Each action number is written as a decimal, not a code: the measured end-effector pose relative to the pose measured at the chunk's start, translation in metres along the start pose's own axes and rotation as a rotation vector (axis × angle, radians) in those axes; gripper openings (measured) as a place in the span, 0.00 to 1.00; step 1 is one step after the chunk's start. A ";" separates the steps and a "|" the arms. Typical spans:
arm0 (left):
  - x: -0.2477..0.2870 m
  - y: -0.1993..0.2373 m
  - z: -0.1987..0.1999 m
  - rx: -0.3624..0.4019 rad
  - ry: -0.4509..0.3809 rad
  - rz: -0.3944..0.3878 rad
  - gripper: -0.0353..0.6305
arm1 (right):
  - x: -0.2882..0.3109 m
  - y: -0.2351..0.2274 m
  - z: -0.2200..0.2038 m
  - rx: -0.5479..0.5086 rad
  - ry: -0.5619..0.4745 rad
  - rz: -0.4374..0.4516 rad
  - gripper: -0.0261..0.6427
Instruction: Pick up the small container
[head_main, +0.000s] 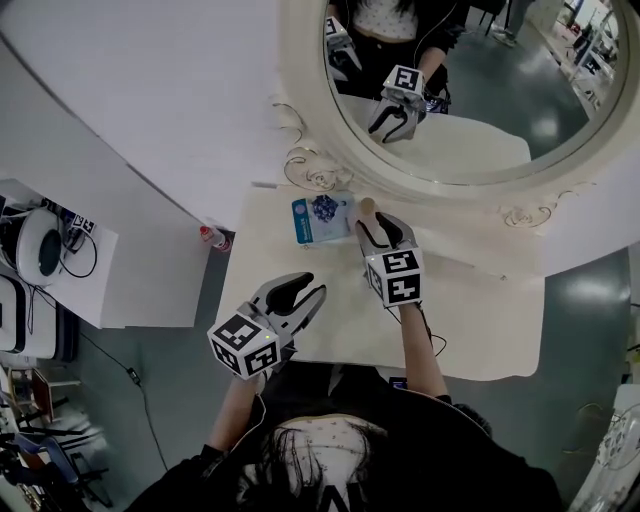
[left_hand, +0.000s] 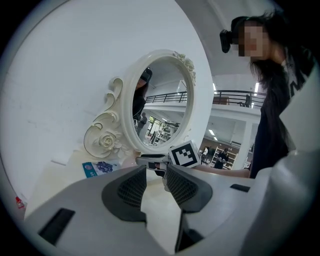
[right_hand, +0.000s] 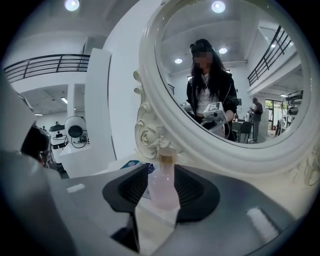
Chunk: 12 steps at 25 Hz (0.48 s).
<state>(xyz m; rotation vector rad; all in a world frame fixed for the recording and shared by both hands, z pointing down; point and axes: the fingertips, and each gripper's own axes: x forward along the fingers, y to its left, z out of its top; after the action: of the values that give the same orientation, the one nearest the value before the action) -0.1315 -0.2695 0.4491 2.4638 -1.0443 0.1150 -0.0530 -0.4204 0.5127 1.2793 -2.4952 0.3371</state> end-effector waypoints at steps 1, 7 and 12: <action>-0.003 0.003 0.001 0.001 0.001 -0.003 0.23 | 0.003 -0.001 0.000 0.001 0.004 -0.014 0.28; -0.017 0.025 0.007 0.008 -0.002 -0.014 0.23 | 0.014 -0.012 0.003 0.015 0.001 -0.096 0.28; -0.024 0.039 0.009 0.011 0.004 -0.027 0.23 | 0.025 -0.017 0.006 0.018 0.004 -0.130 0.28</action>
<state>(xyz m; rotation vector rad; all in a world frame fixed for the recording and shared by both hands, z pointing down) -0.1769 -0.2817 0.4498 2.4855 -1.0103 0.1173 -0.0541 -0.4508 0.5181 1.4385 -2.3960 0.3304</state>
